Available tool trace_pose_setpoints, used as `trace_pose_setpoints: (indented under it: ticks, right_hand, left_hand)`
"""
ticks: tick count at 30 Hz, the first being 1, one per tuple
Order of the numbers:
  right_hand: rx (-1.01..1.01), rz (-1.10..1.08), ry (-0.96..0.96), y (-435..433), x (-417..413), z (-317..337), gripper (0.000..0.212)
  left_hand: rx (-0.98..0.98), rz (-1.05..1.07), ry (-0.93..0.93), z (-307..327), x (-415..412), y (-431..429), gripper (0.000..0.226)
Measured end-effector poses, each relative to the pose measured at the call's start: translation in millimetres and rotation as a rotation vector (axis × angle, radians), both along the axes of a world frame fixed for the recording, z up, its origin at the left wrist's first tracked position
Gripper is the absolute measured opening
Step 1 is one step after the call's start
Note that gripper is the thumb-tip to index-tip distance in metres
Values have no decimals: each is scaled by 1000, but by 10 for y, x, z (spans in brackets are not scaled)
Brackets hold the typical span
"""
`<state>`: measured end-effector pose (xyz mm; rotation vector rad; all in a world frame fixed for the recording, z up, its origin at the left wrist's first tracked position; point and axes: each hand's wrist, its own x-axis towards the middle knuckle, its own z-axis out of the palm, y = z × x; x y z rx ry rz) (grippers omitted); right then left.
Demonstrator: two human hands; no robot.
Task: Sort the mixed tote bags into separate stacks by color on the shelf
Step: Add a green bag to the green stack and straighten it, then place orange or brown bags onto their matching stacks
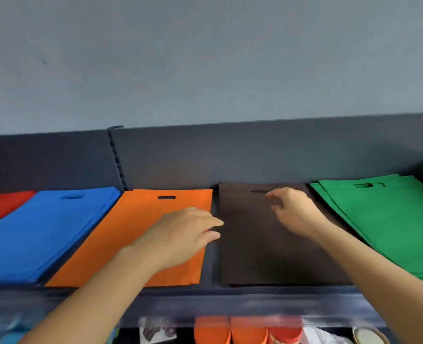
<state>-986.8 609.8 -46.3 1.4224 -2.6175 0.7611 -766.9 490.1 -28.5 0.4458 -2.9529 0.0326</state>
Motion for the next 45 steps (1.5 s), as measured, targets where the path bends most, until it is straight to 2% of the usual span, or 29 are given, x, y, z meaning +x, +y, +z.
trace_pose_setpoints:
  ticks: [8,13,21,33,41,45]
  right_hand:
    - [24,288,4,-1425,2011,91,42]
    - [52,457,-4,-2253,3463,123,43]
    - [67,684,51,-3279,5297,150,45]
    - [-19,965,75,-5056,7011,338,40]
    - [68,1085,113,-6226,7746,517,63]
    - [218,1139,134,-6598,7953,441,82]
  left_hand:
    - [-64,451,80,28,2678,-1056,40]
    - [-148,657,128,32,4291,-1491,49]
    - [-157,891,131,51,6140,-2034,53]
    - [-214,975,181,-16,7231,-3150,48]
    - [-242,1004,194,192,7677,-4146,46]
    - [-186,1003,183,164,7821,-4571,47]
